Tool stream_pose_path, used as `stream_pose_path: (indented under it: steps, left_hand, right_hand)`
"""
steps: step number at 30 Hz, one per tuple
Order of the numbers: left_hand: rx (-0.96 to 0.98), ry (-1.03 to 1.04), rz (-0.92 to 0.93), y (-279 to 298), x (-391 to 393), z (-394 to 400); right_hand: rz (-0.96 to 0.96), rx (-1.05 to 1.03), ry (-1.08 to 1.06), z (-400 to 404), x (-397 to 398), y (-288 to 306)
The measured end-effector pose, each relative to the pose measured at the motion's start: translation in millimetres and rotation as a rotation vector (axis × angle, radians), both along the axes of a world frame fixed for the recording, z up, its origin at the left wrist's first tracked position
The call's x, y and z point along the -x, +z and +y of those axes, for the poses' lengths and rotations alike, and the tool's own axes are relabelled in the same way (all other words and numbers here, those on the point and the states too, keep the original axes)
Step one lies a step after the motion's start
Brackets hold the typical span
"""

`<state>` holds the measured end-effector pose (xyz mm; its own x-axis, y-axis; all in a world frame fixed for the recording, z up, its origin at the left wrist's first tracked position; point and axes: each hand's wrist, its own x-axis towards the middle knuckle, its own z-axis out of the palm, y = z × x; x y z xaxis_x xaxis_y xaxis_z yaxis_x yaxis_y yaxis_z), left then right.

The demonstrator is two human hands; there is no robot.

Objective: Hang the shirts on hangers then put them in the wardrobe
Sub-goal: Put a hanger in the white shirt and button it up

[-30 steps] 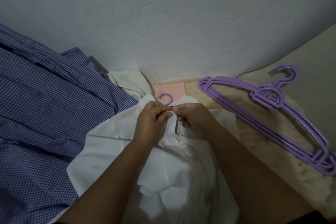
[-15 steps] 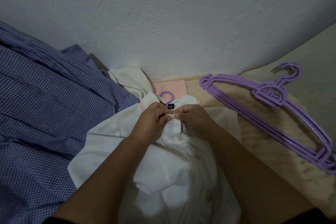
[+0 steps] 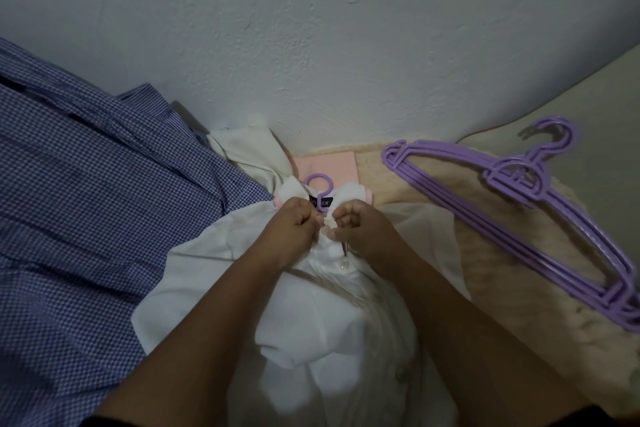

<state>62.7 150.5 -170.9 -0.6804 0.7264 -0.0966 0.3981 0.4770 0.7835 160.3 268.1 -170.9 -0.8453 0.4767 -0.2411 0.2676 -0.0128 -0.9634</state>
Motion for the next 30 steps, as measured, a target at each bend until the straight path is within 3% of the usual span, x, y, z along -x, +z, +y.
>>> stream_pose_path:
  steps: [7, 11, 14, 16, 18, 20, 22, 26, 30]
  left_hand:
    - [-0.019, 0.207, 0.186, -1, -2, -3]
    - [0.143, 0.304, 0.412, 6, 1, -10]
    - [0.273, 0.361, 0.472, 8, 10, -8]
    - [0.319, 0.379, 0.438, 8, 15, -7]
    - [0.323, 0.375, 0.396, 6, 21, -7]
    - [0.303, 0.366, 0.388, 2, 24, -9]
    - [0.281, 0.358, 0.362, -2, 28, -10]
    - [0.176, 0.339, 0.243, -12, 37, -12]
    - [0.111, 0.329, 0.192, -24, 42, -13]
  right_hand:
    - [0.060, -0.435, -0.180, 5, 2, -5]
    - [0.093, -0.931, -0.265, 14, 12, 2]
    - [0.134, -1.142, -0.252, 22, 24, 8]
    - [-0.043, -1.142, -0.038, 31, 26, 9]
    - [-0.347, -1.101, 0.176, 39, 25, 5]
    - [-0.479, -1.113, 0.235, 41, 26, 5]
    - [-0.429, -1.053, 0.186, 42, 34, 8]
    - [-0.208, -0.653, 0.088, 50, 63, 3]
    - [-0.306, -0.627, 0.257, 60, 82, -2]
